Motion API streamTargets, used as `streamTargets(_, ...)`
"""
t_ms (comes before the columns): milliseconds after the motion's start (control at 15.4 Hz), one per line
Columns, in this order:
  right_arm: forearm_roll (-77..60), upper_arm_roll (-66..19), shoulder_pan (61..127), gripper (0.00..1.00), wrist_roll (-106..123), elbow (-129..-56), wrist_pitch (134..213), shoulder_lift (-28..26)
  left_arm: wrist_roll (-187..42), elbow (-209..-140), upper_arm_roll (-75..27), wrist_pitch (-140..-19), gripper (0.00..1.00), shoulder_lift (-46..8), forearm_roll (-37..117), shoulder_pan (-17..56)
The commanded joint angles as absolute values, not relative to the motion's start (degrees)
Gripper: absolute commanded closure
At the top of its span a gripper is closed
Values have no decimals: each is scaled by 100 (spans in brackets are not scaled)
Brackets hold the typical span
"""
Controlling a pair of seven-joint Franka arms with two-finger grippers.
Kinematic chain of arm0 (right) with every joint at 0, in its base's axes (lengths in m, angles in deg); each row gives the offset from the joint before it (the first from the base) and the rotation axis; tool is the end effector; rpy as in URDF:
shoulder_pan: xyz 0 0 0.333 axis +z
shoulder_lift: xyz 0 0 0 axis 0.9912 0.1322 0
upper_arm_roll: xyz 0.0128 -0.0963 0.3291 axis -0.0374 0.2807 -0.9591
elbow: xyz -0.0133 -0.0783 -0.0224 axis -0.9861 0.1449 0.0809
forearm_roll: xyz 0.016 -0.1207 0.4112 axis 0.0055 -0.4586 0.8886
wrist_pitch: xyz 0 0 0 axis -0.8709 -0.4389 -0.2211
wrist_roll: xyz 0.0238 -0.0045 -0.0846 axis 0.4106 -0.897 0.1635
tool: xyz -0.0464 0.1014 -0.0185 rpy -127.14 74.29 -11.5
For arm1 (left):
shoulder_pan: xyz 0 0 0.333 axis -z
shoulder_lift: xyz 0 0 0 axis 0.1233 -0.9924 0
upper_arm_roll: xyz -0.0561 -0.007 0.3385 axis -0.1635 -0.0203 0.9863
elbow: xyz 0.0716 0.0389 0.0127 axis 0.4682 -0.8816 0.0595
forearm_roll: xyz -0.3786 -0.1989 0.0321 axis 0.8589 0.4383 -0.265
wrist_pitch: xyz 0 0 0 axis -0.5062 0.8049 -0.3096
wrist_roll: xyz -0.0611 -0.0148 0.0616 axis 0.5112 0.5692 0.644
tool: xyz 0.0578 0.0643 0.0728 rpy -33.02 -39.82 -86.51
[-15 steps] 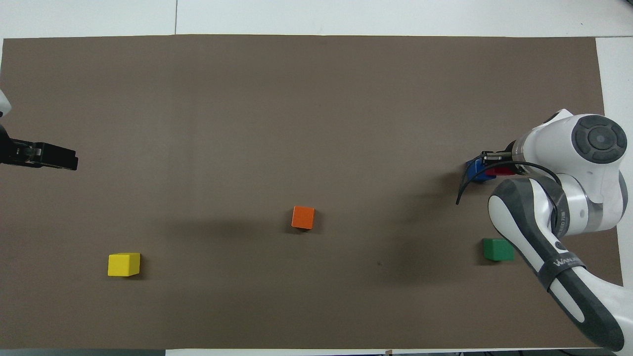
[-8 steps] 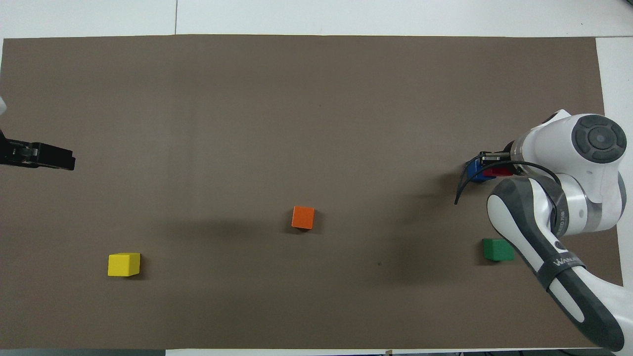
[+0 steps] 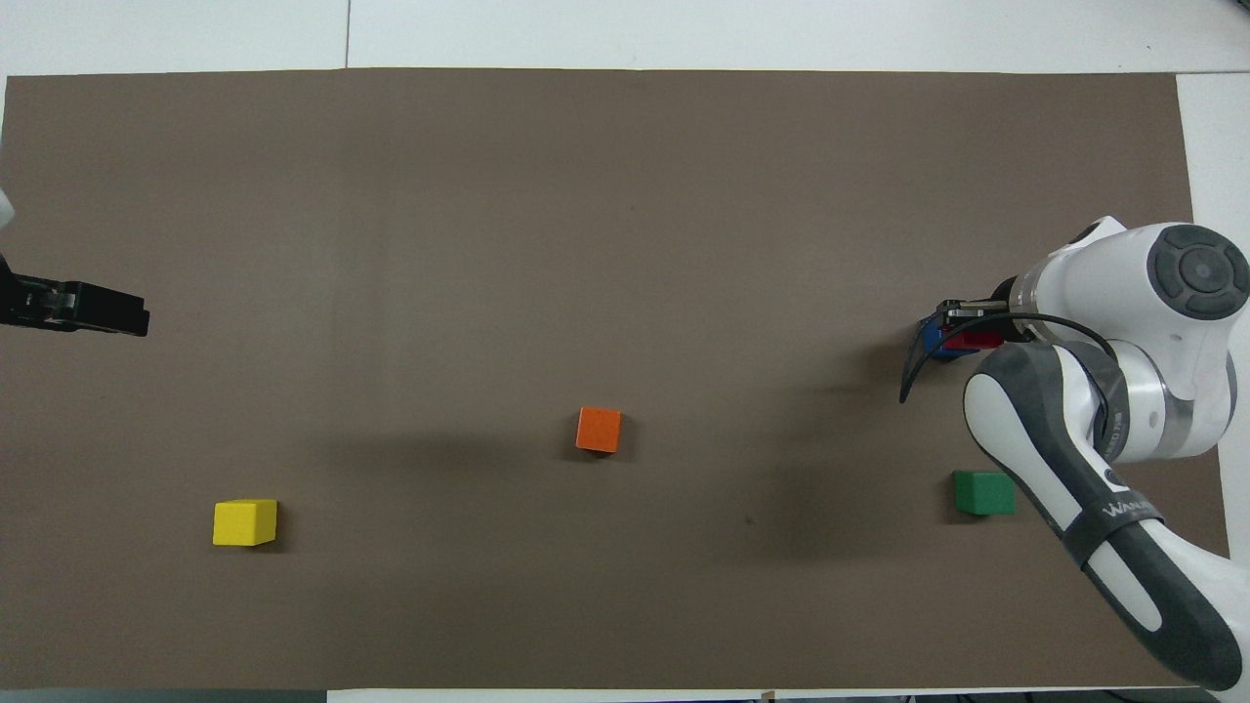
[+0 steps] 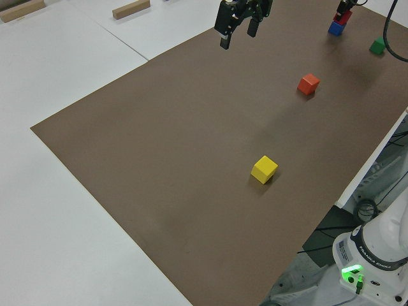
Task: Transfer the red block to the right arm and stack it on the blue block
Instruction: 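Lower the red cube onto the blue cube and open the right gripper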
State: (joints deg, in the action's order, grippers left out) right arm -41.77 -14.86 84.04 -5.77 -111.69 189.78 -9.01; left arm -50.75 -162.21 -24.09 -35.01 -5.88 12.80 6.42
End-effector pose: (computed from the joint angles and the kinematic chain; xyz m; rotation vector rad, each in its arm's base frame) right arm 0.5954 -0.0018 0.3461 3.1010 -0.1163 0.0979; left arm 0.5748 -0.0194 0.6307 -3.0873 0.2347 -0.0236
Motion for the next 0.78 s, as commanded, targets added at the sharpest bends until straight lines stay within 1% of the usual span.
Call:
streamTargets(0, -3977, -1554, 8311, 0, -382, -11227, 19005, -933, -5027, -16322, -2423, -3567, 0, -491, 1247, 603)
streamTargets(325, -3977, -1554, 8320, 0, -373, -11200, 18997, -933, -5027, -16322, -2423, -3567, 0, -491, 1247, 603)
streamTargets(455, -3995, -1545, 8381, 0, -364, -10956, 18857, -950, -5027, -16322, -2423, -3559, 0, -483, 1247, 603)
streamTargets(519, -4056, -1545, 8381, 0, -329, -10780, 18638, -985, -5027, -16322, -2423, -3567, 0, -483, 1247, 603)
streamTargets(714, -3995, -1554, 8346, 0, 250, -9937, 17620, -1100, -5027, -16322, -2423, -3567, 0, -483, 1247, 603)
